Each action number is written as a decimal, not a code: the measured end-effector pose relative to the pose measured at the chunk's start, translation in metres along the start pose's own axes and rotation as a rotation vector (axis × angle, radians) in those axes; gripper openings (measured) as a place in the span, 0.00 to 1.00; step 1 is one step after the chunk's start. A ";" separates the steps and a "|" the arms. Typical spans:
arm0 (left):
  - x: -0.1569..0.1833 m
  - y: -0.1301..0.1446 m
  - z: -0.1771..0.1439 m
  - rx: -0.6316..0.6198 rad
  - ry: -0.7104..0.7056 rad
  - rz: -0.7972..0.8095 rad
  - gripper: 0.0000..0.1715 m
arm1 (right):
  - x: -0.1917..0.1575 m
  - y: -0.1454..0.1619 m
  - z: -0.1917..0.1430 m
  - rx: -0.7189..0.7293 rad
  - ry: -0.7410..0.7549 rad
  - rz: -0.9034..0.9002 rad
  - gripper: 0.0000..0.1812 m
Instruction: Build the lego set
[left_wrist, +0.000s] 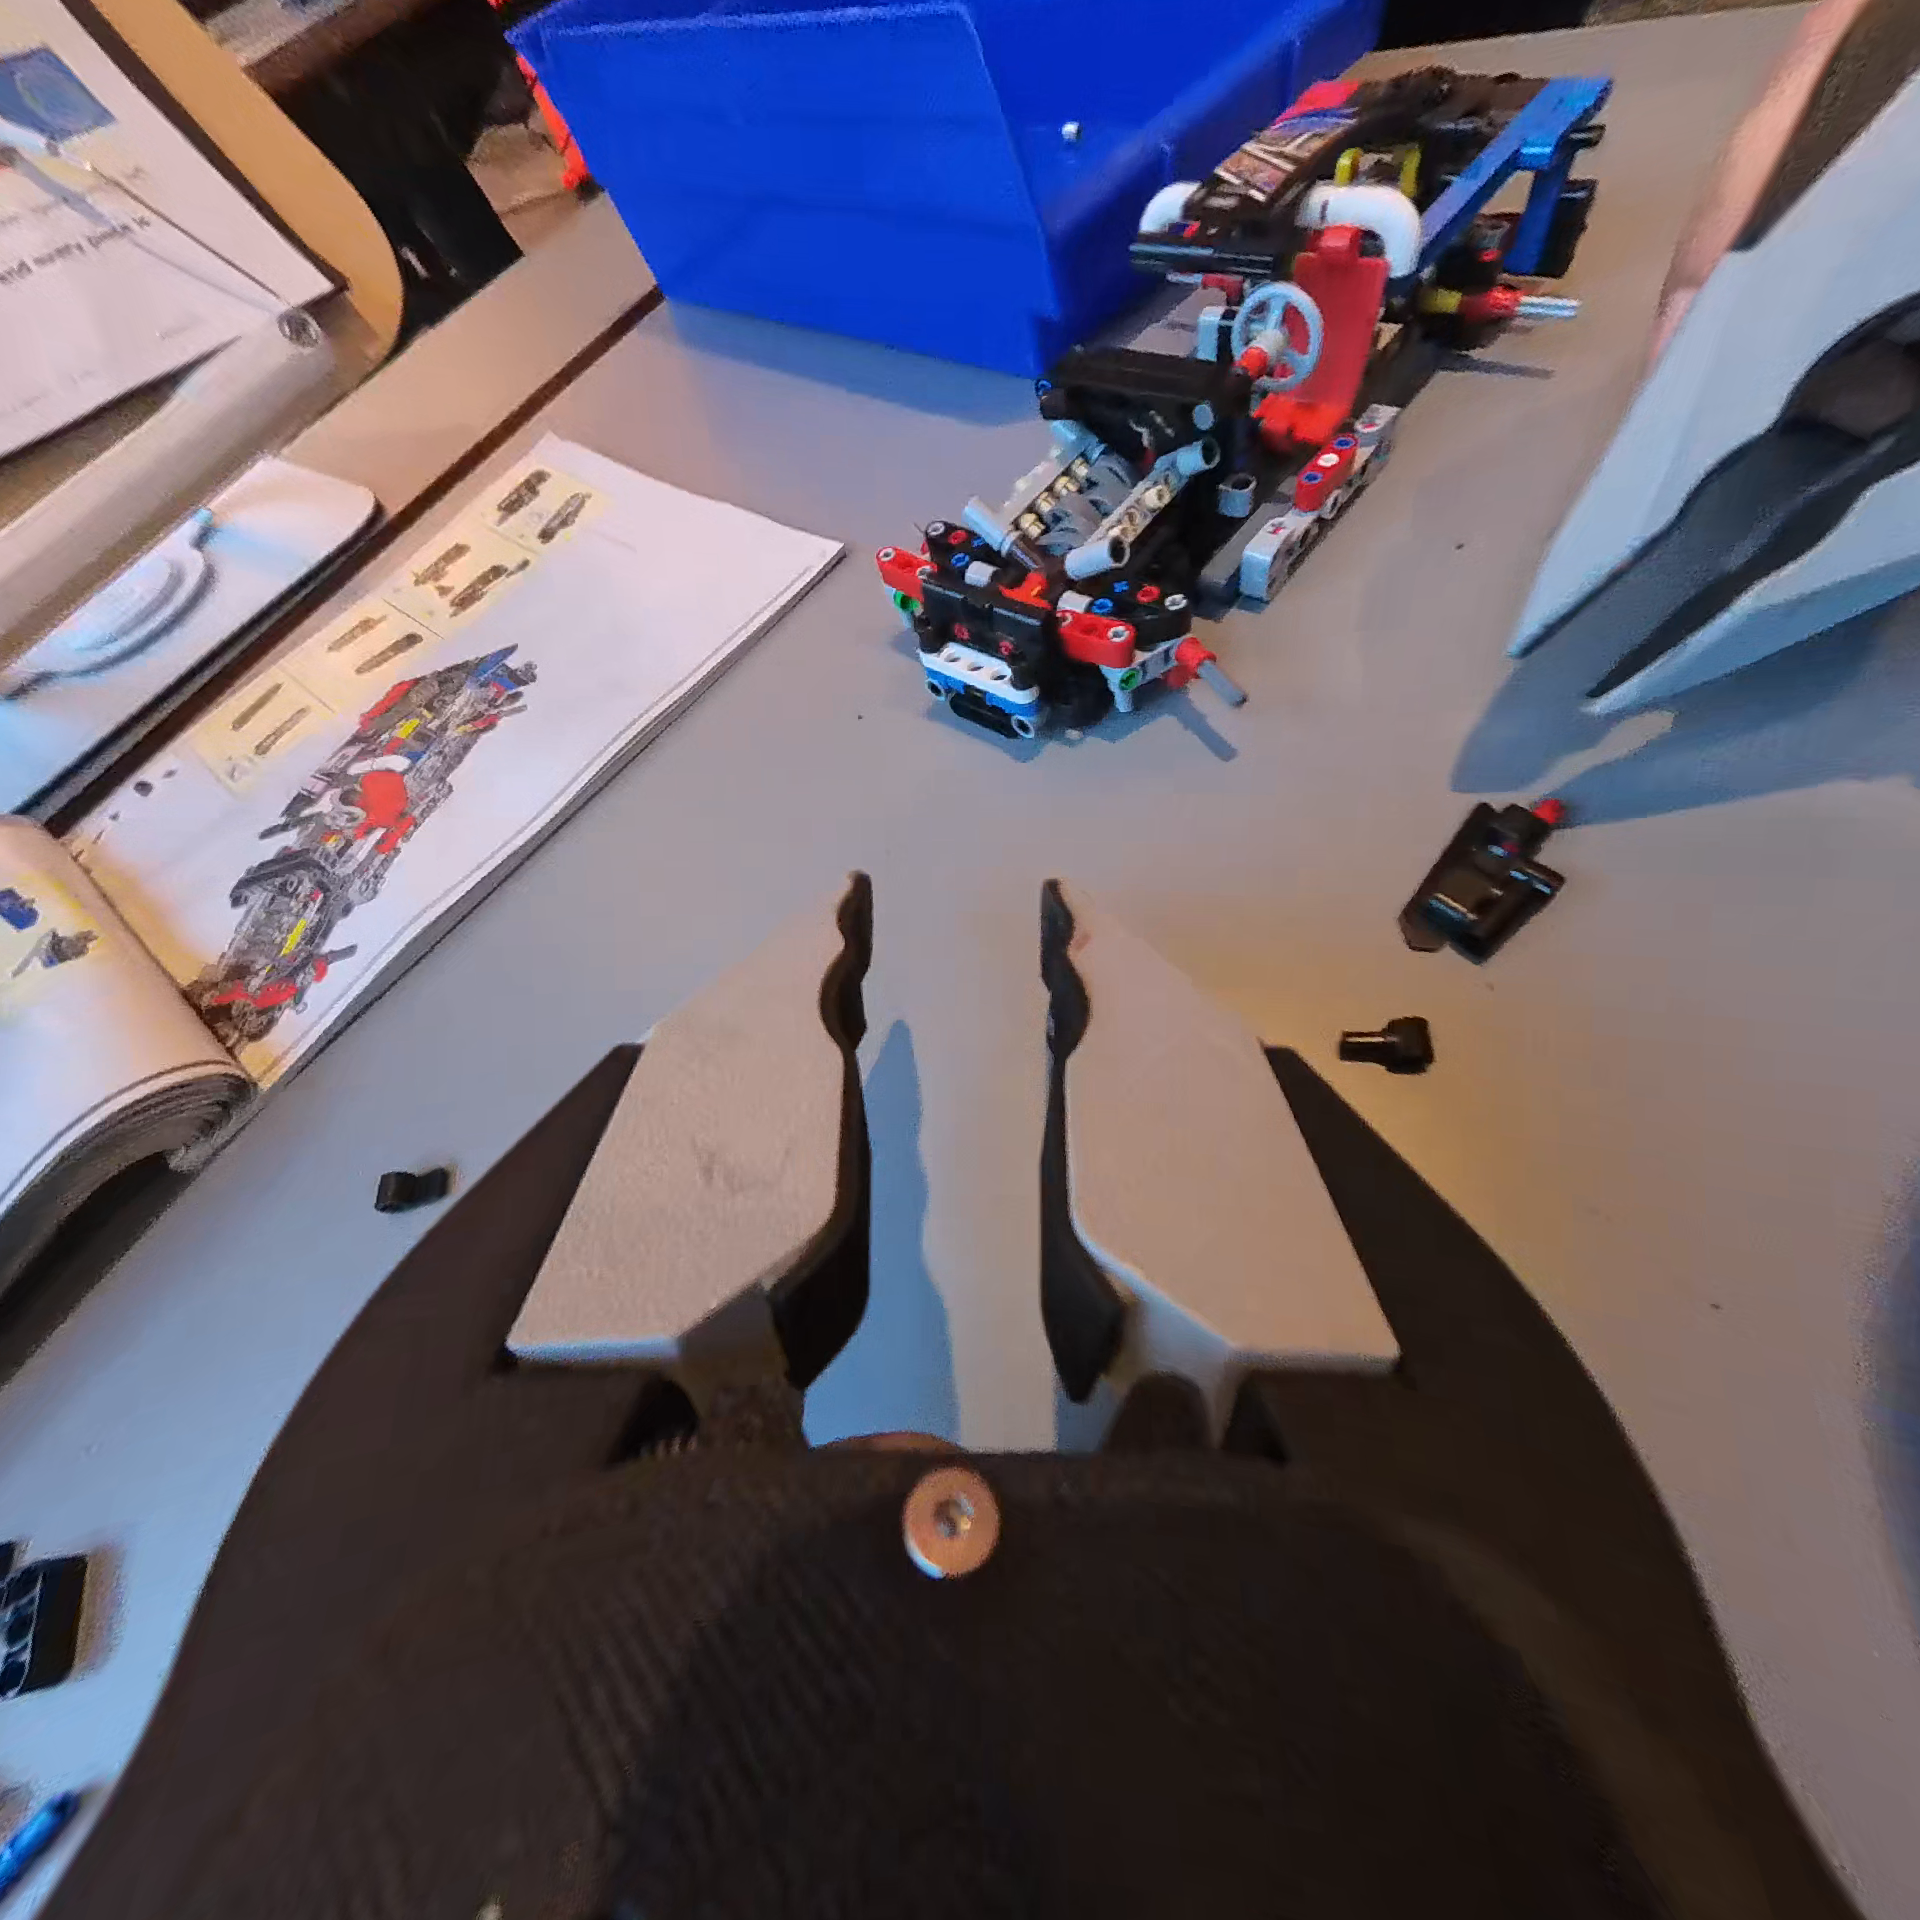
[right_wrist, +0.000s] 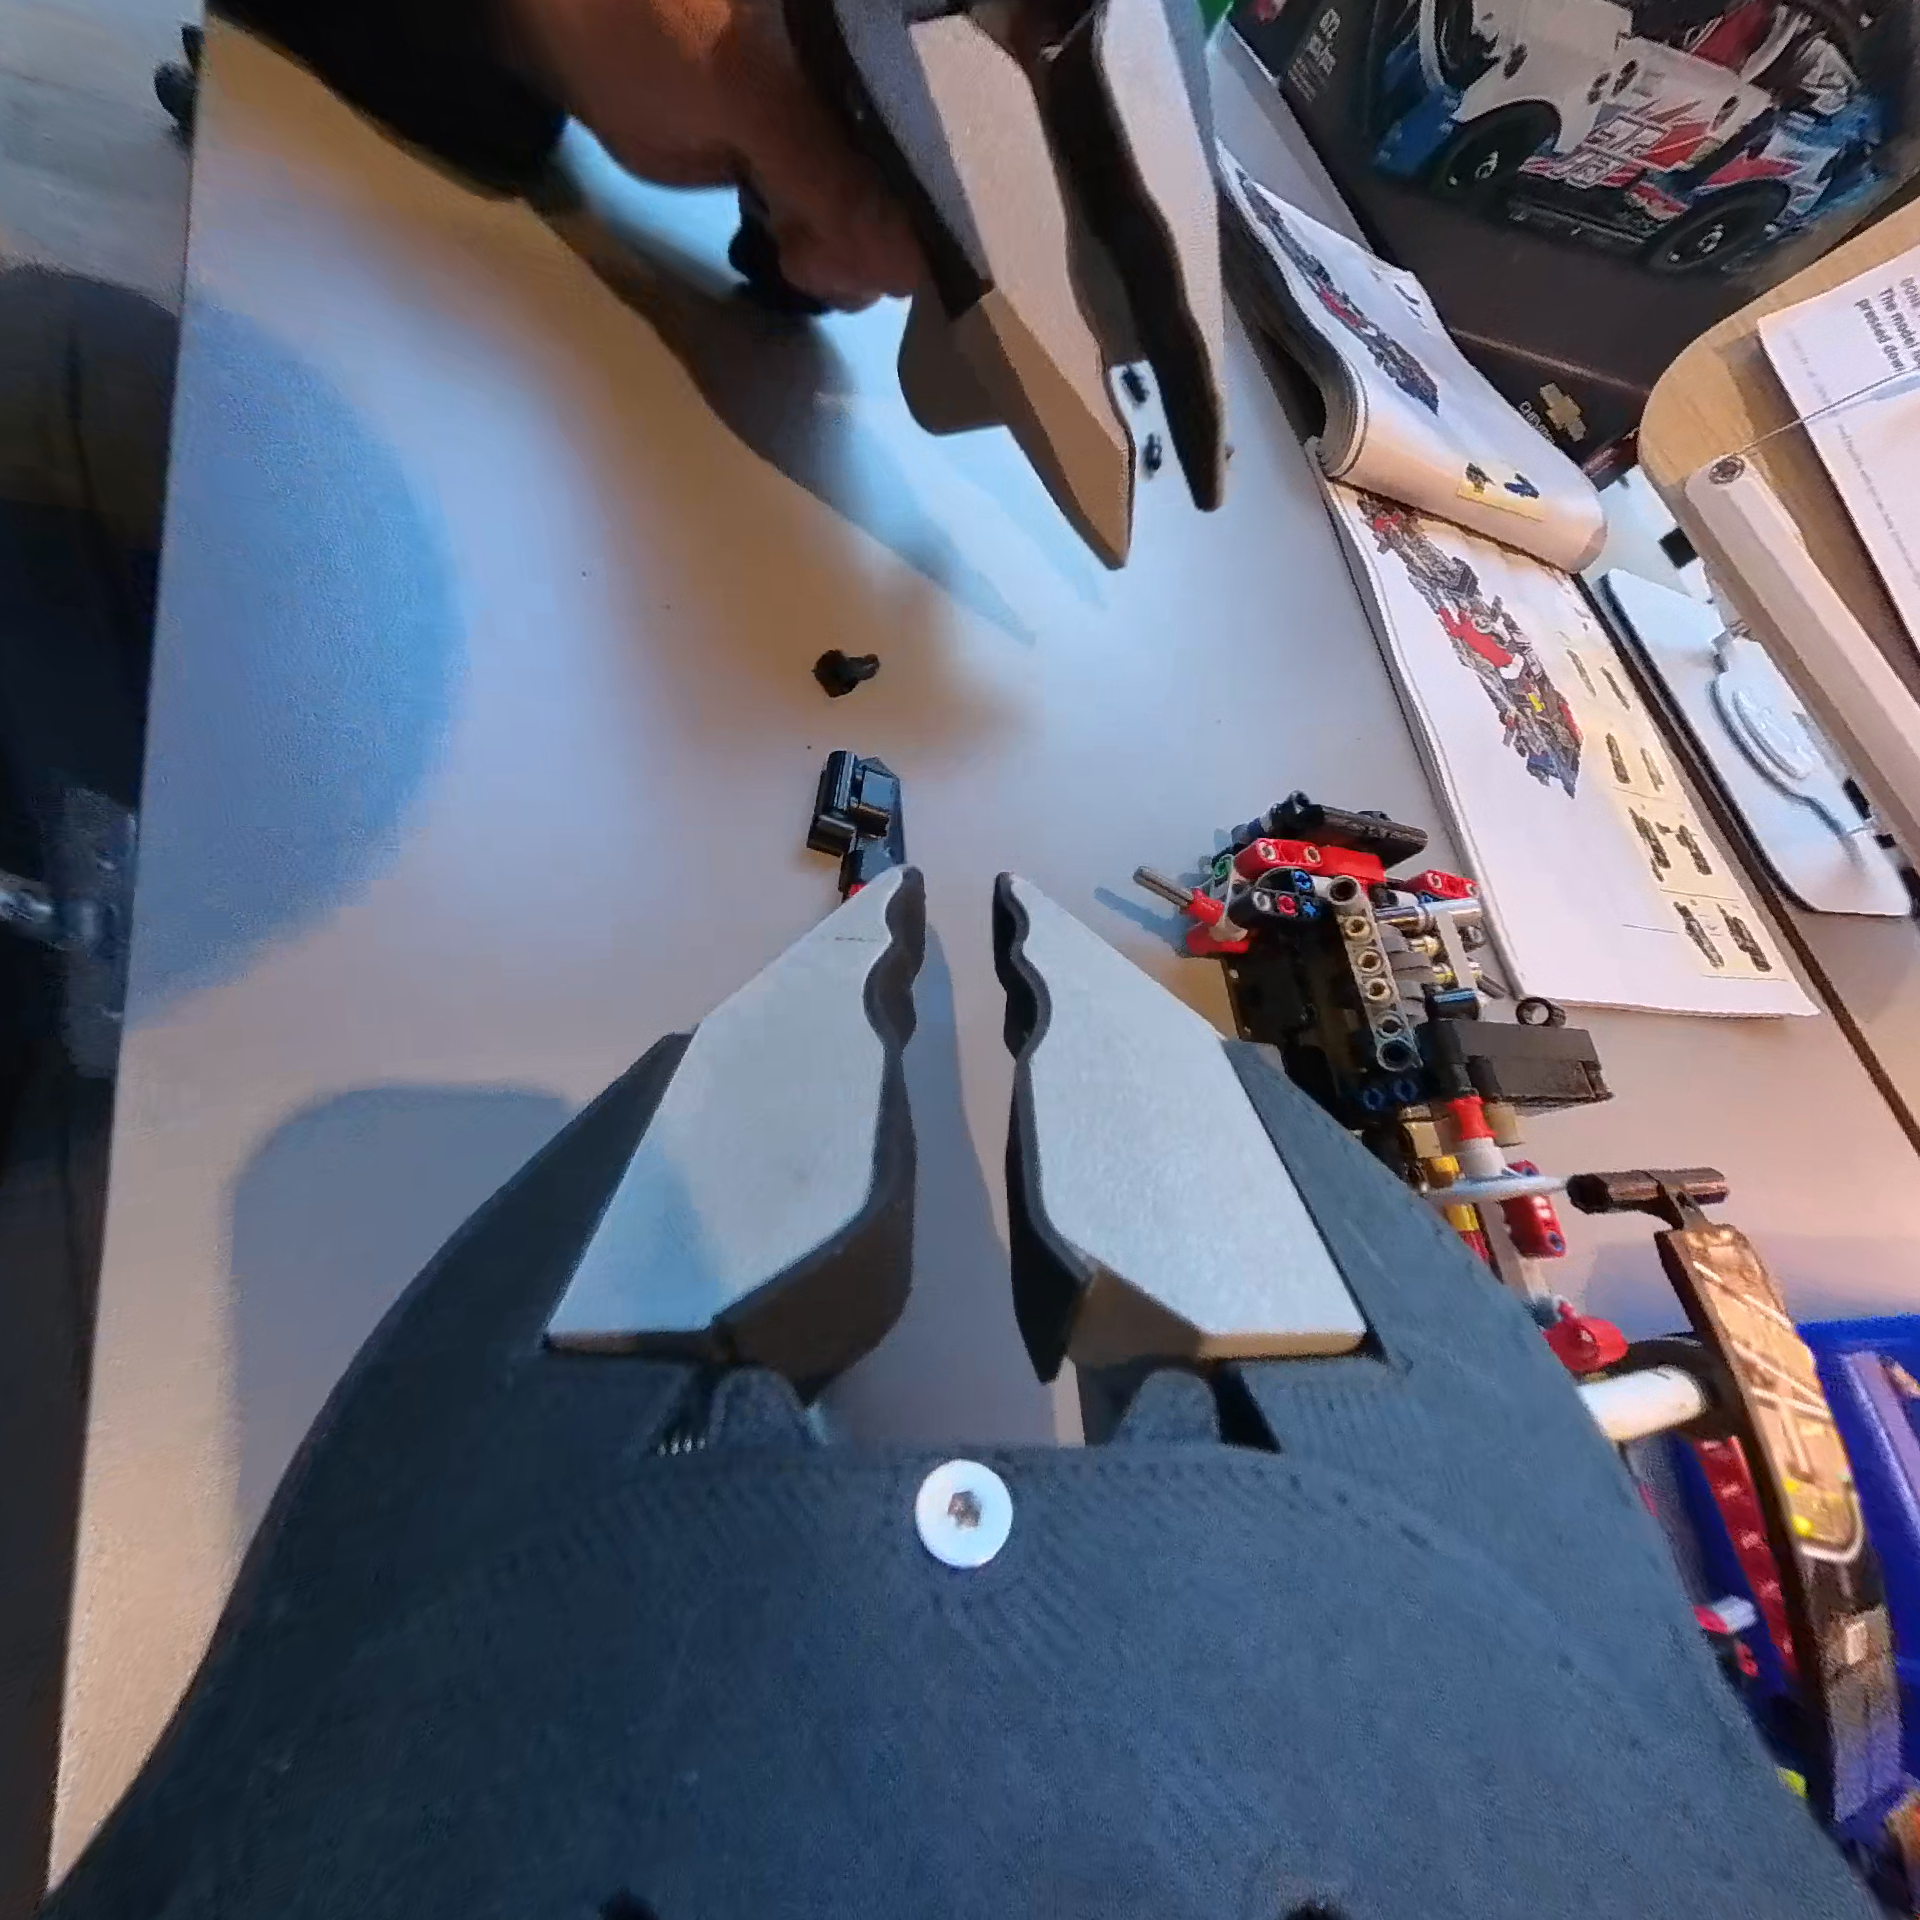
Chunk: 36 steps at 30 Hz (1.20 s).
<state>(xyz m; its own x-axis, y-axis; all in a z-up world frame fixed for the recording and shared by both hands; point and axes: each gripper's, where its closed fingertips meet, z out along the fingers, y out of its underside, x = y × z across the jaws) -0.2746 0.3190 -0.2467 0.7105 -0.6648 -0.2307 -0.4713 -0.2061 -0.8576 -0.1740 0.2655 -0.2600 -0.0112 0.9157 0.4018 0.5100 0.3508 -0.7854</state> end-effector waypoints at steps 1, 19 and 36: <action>0.001 -0.002 -0.001 0.010 0.005 0.006 0.16 | 0.001 -0.001 -0.001 0.007 -0.004 0.012 0.06; 0.023 -0.012 -0.007 0.090 0.103 0.075 0.10 | 0.017 -0.012 -0.012 0.144 -0.139 0.238 0.13; 0.016 -0.009 -0.006 0.074 0.155 -0.045 0.08 | 0.015 -0.020 -0.022 0.222 -0.162 0.227 0.17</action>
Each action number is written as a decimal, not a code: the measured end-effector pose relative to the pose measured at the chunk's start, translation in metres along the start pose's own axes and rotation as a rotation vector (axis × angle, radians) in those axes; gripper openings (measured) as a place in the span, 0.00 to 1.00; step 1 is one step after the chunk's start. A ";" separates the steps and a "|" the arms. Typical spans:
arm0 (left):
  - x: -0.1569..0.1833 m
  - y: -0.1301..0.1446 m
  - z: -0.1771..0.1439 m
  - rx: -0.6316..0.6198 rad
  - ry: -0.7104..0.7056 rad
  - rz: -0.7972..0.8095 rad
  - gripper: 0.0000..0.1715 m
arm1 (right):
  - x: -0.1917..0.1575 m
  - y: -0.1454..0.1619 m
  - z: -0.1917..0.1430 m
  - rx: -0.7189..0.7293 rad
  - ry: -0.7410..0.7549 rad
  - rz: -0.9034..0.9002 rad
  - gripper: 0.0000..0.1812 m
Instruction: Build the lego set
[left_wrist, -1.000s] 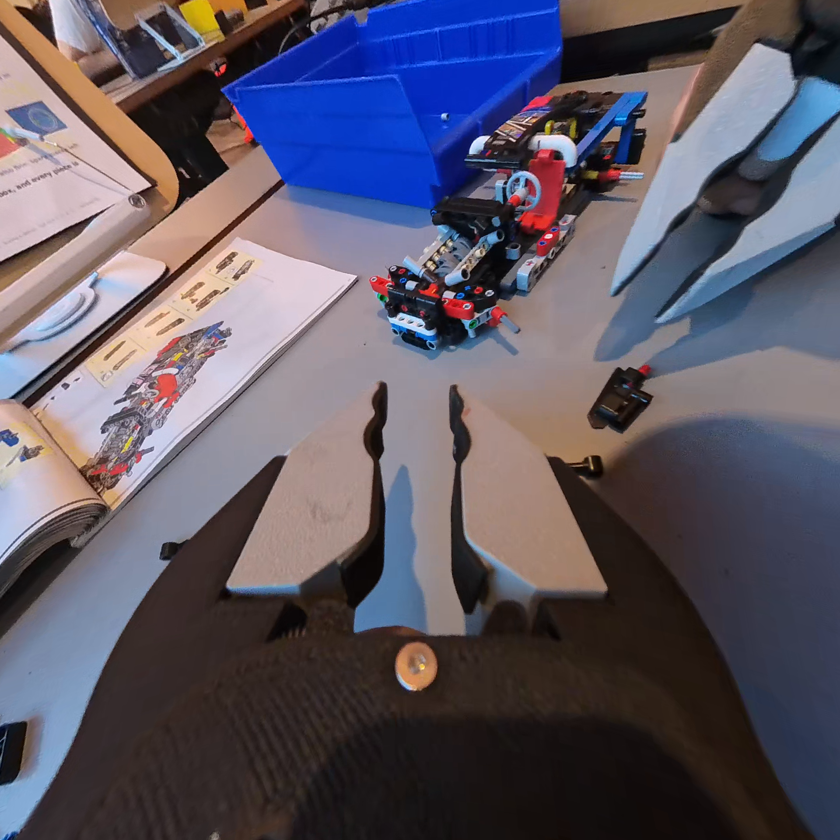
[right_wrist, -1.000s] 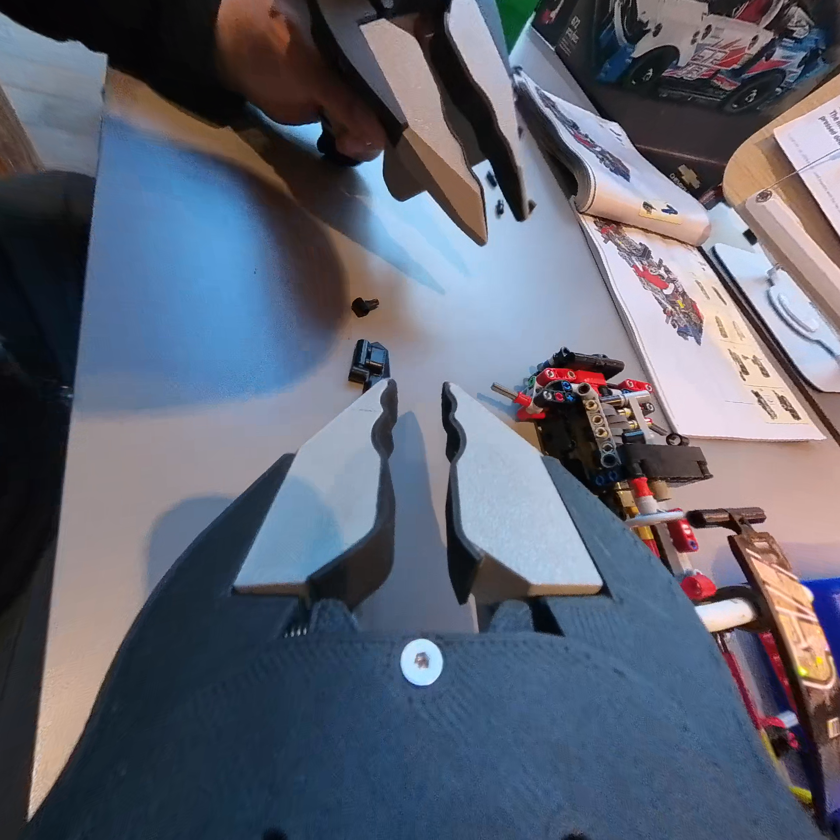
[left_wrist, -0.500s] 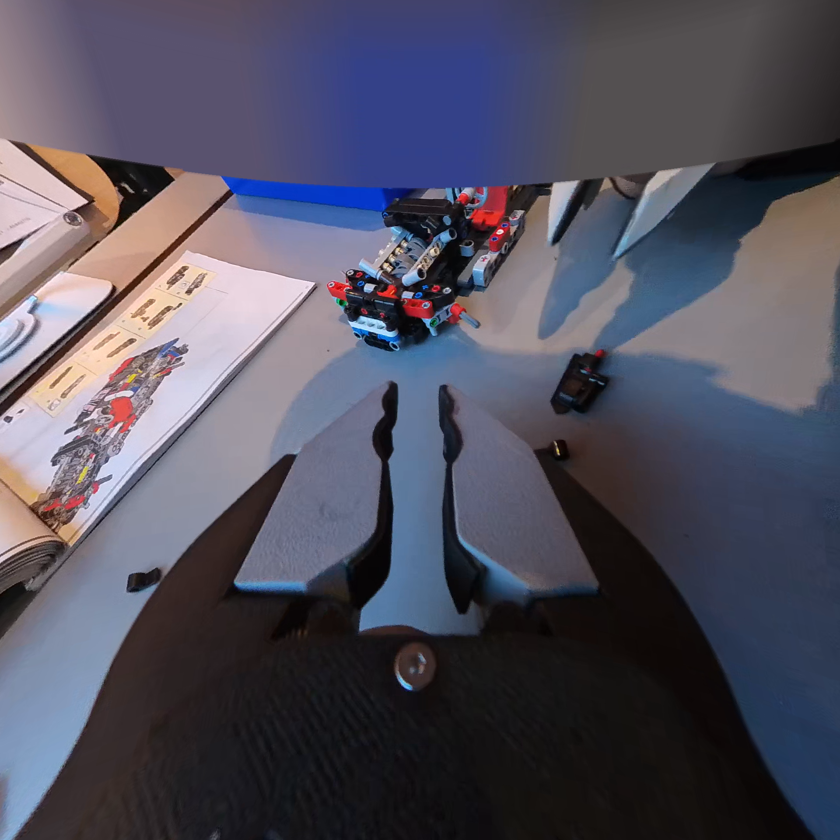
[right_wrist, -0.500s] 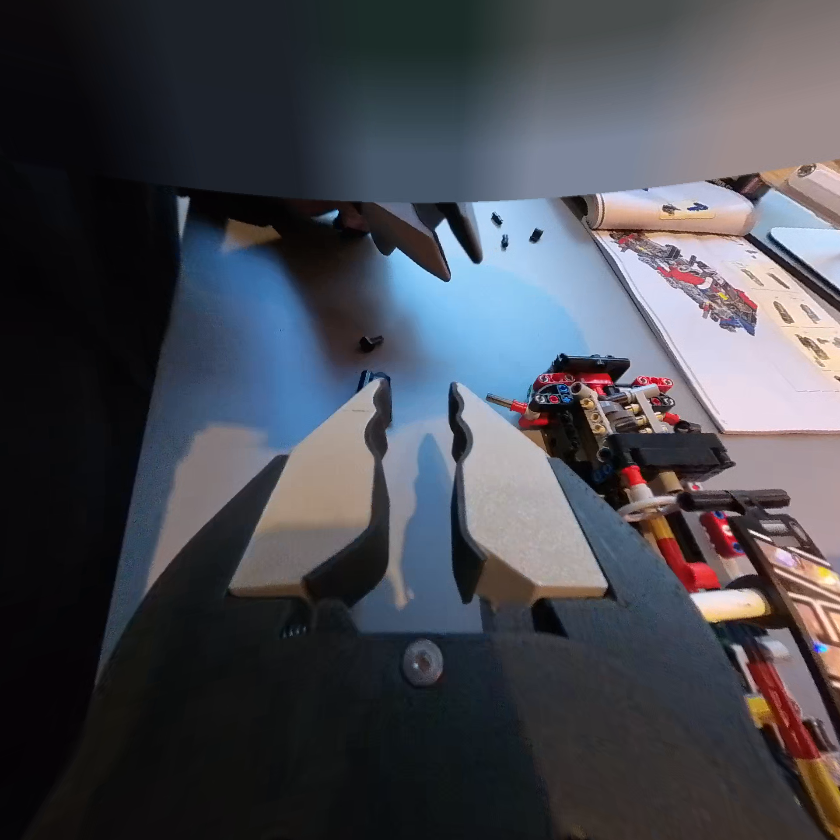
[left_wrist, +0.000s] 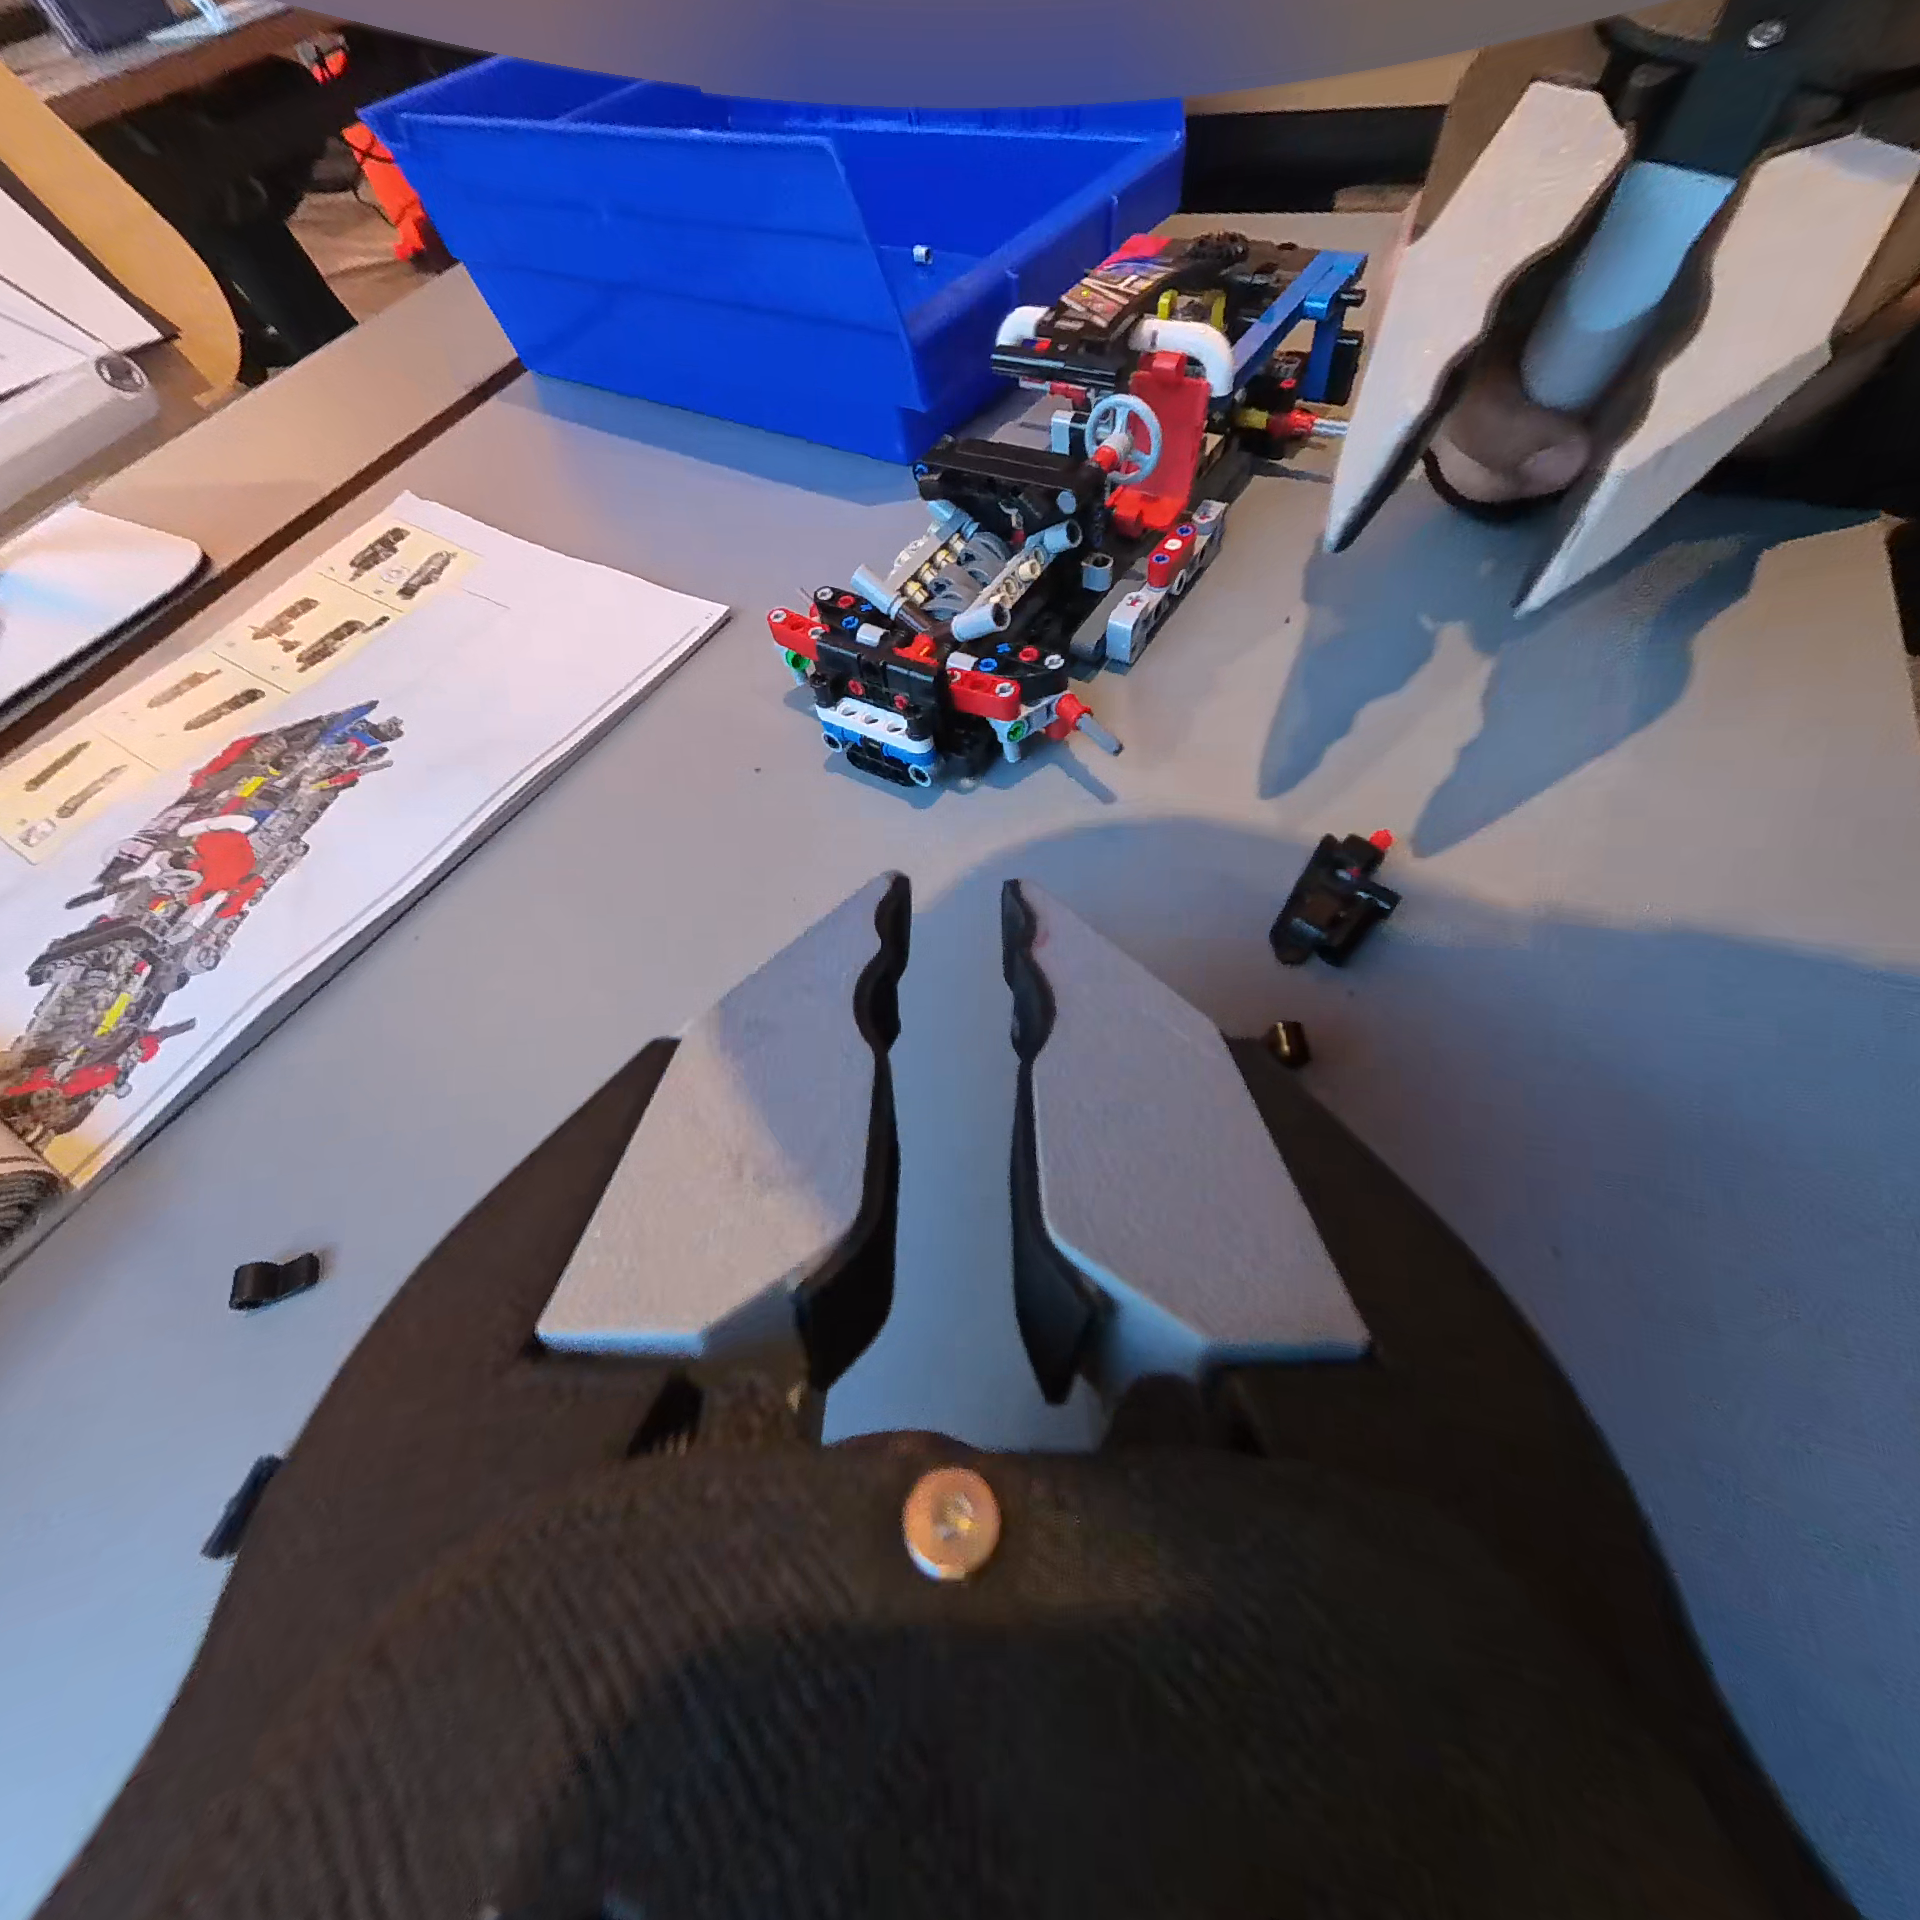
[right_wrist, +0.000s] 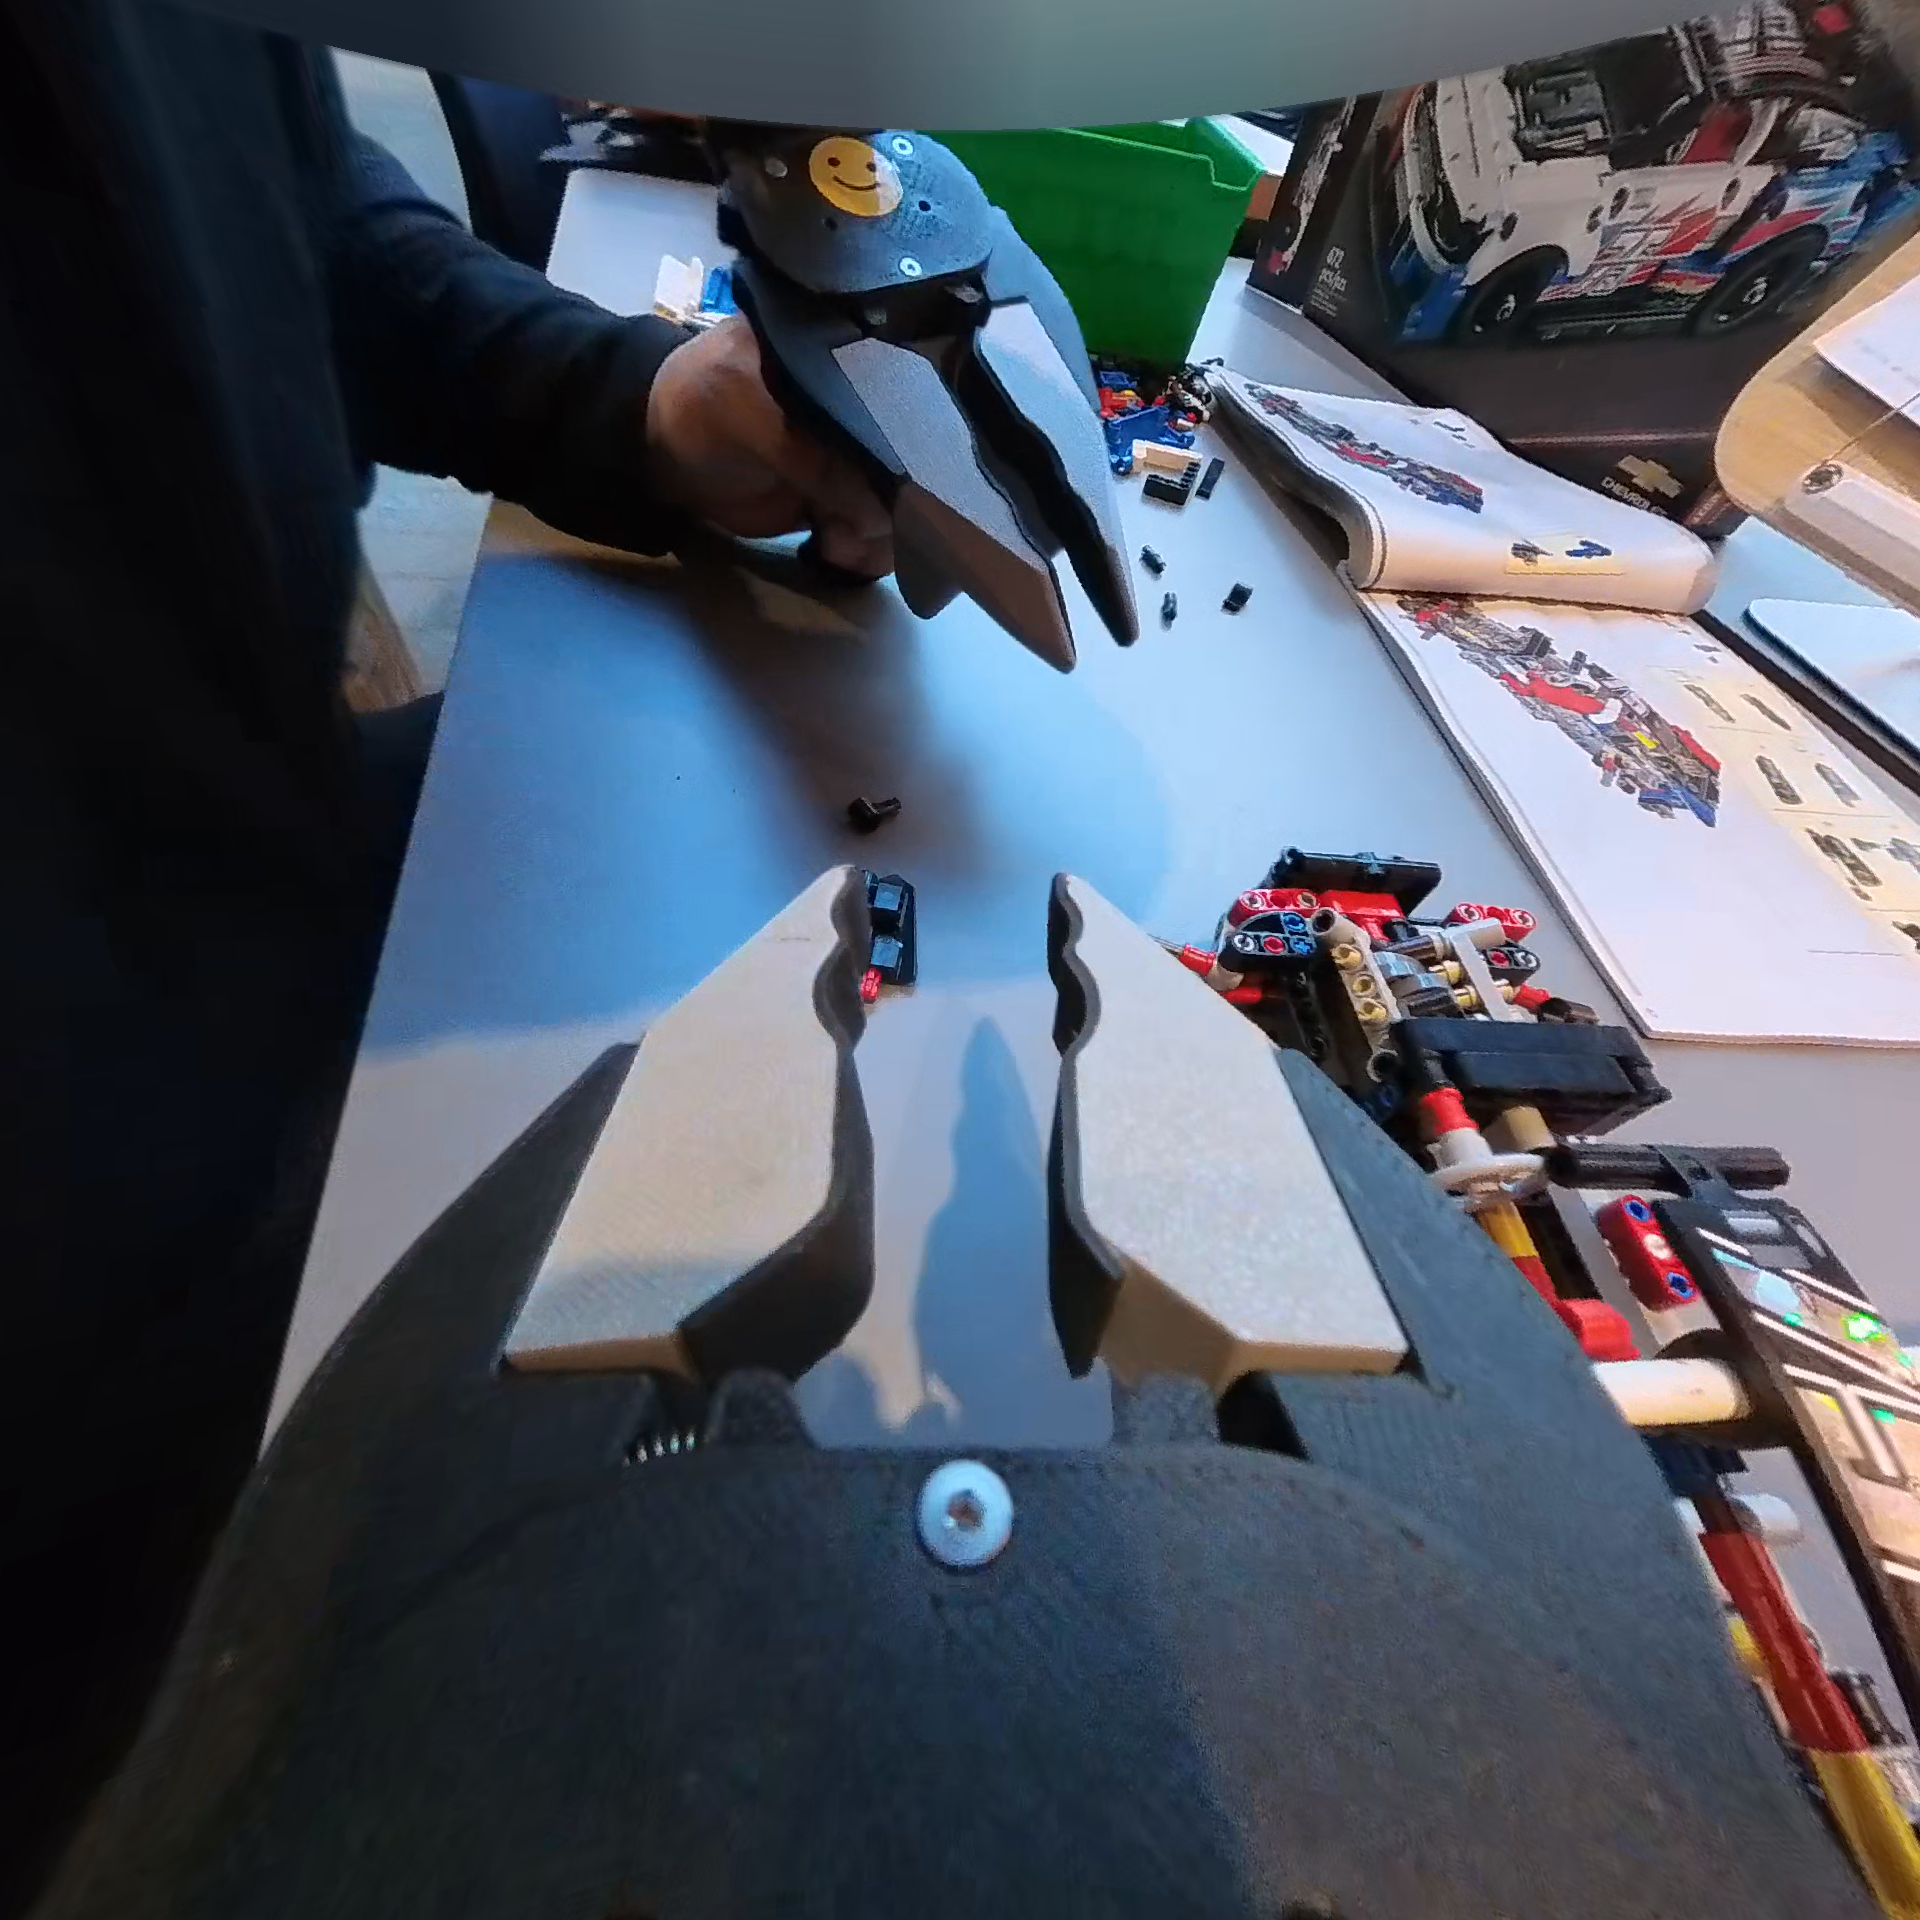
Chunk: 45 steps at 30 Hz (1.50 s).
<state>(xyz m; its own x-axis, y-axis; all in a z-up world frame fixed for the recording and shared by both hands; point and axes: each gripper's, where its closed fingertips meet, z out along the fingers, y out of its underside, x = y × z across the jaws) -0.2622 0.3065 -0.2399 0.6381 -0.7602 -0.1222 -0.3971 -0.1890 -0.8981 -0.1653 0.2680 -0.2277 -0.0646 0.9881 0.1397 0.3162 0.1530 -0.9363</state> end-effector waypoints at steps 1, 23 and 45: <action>-0.001 0.001 0.000 -0.007 0.002 -0.014 0.09 | -0.001 0.001 0.001 -0.006 0.002 -0.007 0.17; 0.070 0.040 0.002 -0.308 0.147 -0.338 0.09 | -0.008 0.034 0.057 -0.336 0.149 -0.262 0.24; 0.055 0.042 0.009 -0.378 0.018 -0.198 0.05 | 0.016 0.043 0.039 -0.357 0.216 -0.138 0.15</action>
